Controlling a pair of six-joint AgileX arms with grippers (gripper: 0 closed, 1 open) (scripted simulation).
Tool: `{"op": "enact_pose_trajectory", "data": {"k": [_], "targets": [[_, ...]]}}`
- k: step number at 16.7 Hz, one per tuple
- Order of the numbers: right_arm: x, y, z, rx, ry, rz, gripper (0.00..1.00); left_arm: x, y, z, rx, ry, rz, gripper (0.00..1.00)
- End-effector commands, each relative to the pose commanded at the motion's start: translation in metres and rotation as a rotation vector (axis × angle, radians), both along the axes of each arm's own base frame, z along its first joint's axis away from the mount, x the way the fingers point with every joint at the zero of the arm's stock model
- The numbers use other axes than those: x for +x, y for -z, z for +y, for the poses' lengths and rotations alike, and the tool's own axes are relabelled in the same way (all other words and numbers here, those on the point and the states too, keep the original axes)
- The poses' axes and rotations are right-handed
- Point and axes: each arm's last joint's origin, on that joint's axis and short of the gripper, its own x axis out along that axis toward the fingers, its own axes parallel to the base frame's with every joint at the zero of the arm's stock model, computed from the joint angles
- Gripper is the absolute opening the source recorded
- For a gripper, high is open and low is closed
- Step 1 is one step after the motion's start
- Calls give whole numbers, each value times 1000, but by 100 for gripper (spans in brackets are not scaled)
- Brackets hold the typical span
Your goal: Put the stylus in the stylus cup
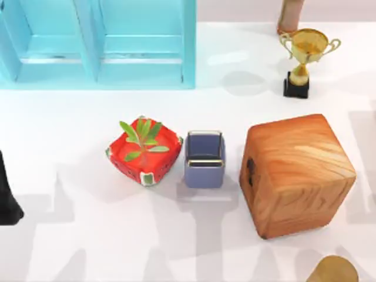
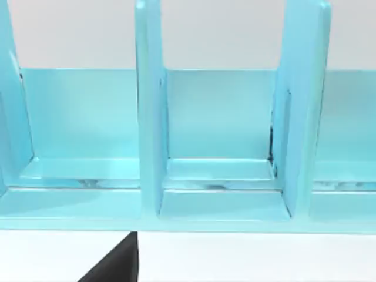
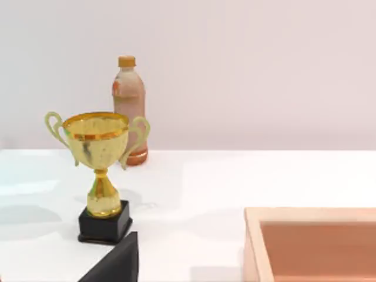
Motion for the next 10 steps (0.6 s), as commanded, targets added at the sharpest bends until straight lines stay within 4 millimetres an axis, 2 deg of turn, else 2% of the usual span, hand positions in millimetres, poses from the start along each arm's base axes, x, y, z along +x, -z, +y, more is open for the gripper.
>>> {"op": "enact_pose_trajectory", "data": {"k": [5, 10], "targets": [[0, 0, 0, 0, 0, 0, 100, 1, -7, 4, -25, -24, 56, 100], [0, 0, 0, 0, 0, 0, 100, 18, -36, 22, -162, -104, 306, 100]]}}
